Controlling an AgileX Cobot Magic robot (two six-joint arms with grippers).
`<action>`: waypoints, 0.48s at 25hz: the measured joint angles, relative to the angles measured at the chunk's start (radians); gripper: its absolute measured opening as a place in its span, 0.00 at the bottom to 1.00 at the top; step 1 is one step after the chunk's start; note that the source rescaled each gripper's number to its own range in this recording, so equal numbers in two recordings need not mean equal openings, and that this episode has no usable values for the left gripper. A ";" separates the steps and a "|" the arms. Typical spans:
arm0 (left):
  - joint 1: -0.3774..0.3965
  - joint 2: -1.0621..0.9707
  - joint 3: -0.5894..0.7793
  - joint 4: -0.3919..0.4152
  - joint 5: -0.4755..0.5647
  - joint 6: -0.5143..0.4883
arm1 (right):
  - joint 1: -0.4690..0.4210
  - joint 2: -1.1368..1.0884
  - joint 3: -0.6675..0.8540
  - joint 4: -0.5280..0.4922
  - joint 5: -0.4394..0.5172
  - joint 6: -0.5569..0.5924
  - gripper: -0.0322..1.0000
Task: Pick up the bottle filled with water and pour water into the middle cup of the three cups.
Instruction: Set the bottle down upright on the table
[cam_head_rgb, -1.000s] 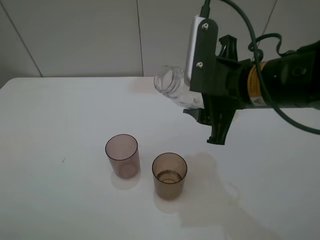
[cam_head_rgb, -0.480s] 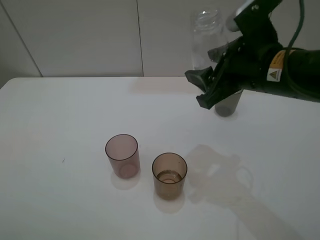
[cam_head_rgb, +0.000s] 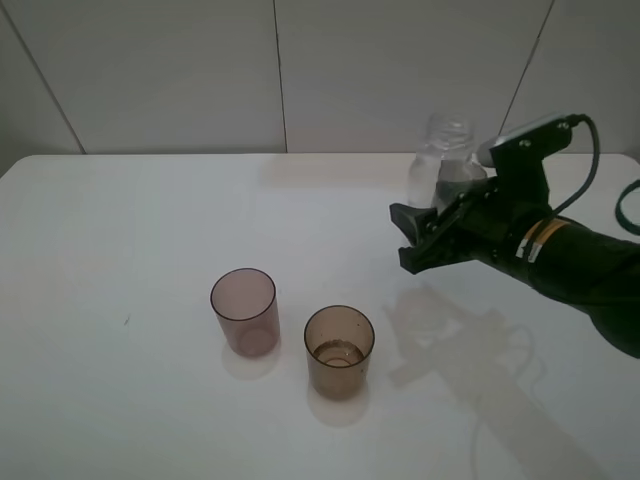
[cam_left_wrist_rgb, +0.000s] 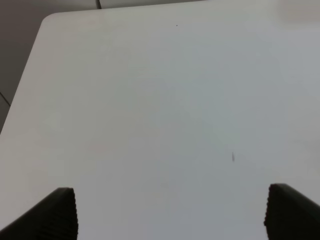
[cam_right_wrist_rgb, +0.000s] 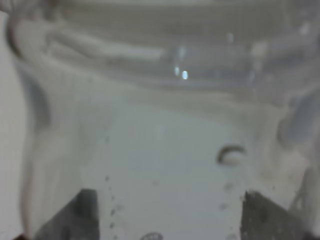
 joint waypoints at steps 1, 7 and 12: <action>0.000 0.000 0.000 0.000 0.000 0.000 | 0.000 0.032 0.010 0.023 -0.043 0.000 0.06; 0.000 0.000 0.000 0.000 0.000 0.000 | 0.000 0.199 0.079 0.143 -0.284 0.000 0.06; 0.000 0.000 0.000 0.000 0.000 0.000 | 0.000 0.325 0.097 0.160 -0.295 0.000 0.06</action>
